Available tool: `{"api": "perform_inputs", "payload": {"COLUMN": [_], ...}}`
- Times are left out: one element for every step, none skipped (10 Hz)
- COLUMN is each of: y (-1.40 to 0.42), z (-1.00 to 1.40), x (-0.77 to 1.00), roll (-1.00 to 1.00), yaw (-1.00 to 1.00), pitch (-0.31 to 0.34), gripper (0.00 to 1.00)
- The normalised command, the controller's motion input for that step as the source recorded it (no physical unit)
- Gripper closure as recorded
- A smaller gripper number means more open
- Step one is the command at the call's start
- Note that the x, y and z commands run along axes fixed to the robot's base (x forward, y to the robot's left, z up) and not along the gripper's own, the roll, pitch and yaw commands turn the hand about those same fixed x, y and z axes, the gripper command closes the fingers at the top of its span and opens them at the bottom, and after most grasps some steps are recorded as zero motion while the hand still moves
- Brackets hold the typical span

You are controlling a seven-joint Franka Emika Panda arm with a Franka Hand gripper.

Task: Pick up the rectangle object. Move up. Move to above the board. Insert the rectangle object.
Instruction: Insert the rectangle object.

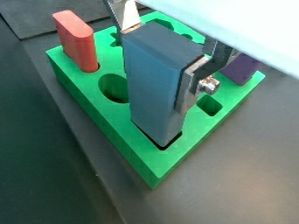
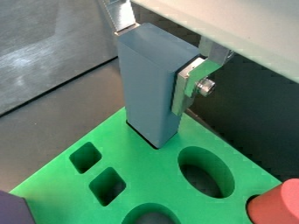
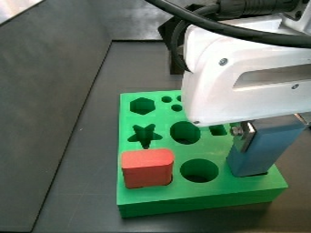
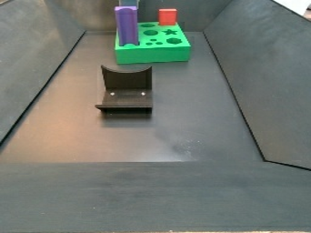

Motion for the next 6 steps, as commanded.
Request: {"api": "perform_inputs", "payload": {"y": [-0.08,0.00,0.00,0.00,0.00,0.00], "z": [-0.06,-0.18,-0.22,-0.24,-0.32,-0.55], "x": [0.16,0.12,0.16,0.07,0.05,0.11], "roll": [0.05,0.10,0.10,0.12,0.20,0.25], "yaw": [0.00,0.05,0.10,0.09,0.11,0.14], "pitch": [0.000,0.000,0.000,0.000,0.000,0.000], "gripper": [1.00,1.00,1.00,1.00,1.00,1.00]}}
